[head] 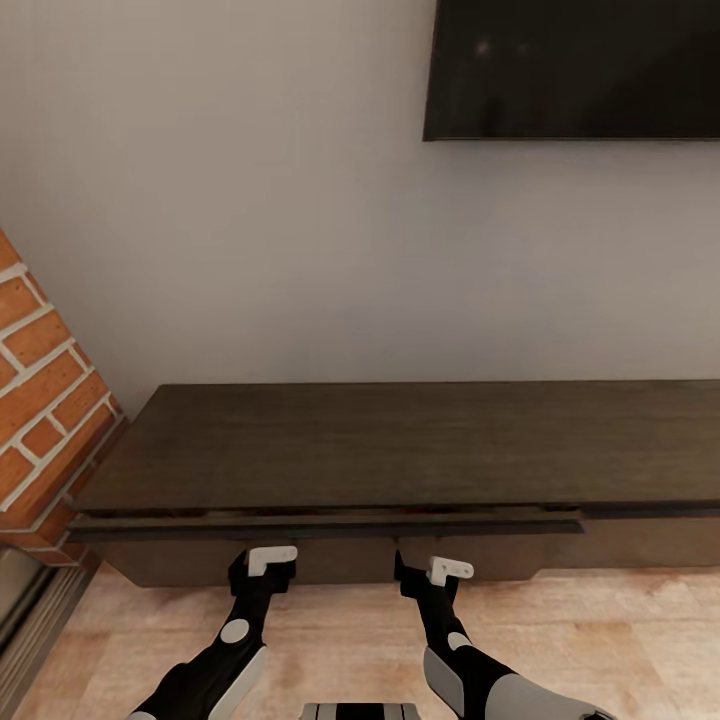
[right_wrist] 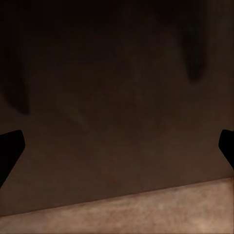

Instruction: Place each of the two pumpkins and all three candles from the living room inside a cabinet in the living room (use any cabinet), then make sure every cabinet is closed, and position the cauldron so it is next to a table in the living room.

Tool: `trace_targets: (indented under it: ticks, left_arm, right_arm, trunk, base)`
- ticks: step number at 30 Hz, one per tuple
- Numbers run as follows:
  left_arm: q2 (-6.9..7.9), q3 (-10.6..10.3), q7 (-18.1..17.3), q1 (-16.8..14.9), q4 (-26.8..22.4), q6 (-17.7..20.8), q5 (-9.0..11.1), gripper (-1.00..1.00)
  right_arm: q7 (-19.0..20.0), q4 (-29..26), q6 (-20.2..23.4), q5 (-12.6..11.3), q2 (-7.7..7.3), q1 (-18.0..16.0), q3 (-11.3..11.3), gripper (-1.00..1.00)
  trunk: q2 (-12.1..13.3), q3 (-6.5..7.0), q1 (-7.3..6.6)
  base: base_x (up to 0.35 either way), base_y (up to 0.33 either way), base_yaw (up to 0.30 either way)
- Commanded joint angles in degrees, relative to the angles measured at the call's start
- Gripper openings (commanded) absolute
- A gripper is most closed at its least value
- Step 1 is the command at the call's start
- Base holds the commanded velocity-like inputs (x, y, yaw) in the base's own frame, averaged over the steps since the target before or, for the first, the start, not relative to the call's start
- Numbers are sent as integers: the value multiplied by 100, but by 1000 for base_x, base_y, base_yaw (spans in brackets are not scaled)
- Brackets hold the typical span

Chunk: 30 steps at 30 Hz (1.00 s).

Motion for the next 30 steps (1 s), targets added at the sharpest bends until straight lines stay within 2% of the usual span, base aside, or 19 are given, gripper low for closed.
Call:
trace_targets:
  ticks: [1, 30]
  left_arm:
    - [6, -54, 40, -7, -3, -30, 51, 100]
    - [2, -60, 40, -7, -11, -25, 50, 100]
  right_arm:
    - [-54, 1, -9, -1, 0, -3, 49, 100]
    - [-56, 3, -8, -1, 0, -3, 49, 100]
  trunk:
    - [-2, -4, -1]
    - [-2, -4, -1]
  base:
    - [5, 0, 0]
    - [65, 6, 0]
